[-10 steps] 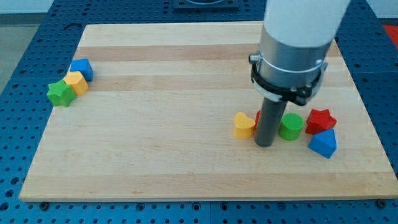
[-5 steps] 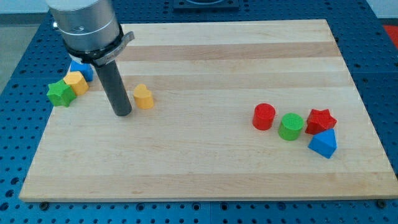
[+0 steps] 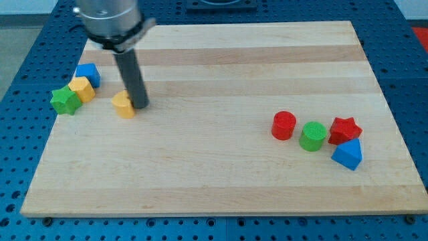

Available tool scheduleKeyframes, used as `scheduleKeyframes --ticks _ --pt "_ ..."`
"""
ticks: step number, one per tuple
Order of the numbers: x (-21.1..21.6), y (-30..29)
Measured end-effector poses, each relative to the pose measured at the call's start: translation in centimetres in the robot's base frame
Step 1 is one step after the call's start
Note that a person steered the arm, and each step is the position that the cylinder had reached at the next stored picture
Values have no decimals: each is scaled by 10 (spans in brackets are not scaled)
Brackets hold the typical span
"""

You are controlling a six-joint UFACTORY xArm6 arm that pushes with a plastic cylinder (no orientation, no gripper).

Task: Slide the yellow heart to the green star

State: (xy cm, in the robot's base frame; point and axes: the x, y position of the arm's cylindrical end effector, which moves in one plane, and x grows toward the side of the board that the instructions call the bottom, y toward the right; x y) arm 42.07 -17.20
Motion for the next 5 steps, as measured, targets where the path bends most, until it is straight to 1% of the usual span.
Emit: scheduleKeyframes --ticks 1,2,3,4,5 --pt "0 -7" --pt "8 40" --pt "27 36" --pt "20 -10" --pt "8 -44"
